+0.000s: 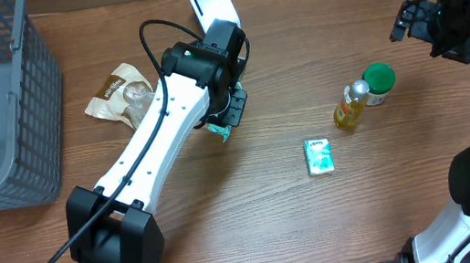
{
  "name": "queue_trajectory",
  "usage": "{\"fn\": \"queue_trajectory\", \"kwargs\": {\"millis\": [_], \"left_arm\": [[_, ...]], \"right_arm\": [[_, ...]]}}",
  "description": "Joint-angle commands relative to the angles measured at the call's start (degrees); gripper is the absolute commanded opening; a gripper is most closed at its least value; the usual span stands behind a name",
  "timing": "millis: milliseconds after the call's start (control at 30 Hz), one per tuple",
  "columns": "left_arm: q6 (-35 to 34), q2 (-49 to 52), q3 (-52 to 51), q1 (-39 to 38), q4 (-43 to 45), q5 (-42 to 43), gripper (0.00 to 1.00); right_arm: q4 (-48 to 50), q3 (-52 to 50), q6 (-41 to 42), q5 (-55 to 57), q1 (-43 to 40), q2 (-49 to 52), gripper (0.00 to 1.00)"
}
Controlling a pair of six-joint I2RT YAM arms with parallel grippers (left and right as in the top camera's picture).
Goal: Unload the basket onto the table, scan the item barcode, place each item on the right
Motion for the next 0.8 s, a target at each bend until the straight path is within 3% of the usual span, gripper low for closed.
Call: {"fn": "queue_trajectory", "kwargs": {"millis": [0,767], "left_arm": [[-0.74,-0.02,-0.66,-0.39,0.02,2.19,0.04],[-1.55,-0.02,-0.66,-0.31,0.02,2.27,0.04]], "right_arm": [[0.24,-0.02,0.35,0.76,0.02,-0.90,1.00],[0.24,-0.02,0.33,0.74,0.00,-0.90,1.00]]}}
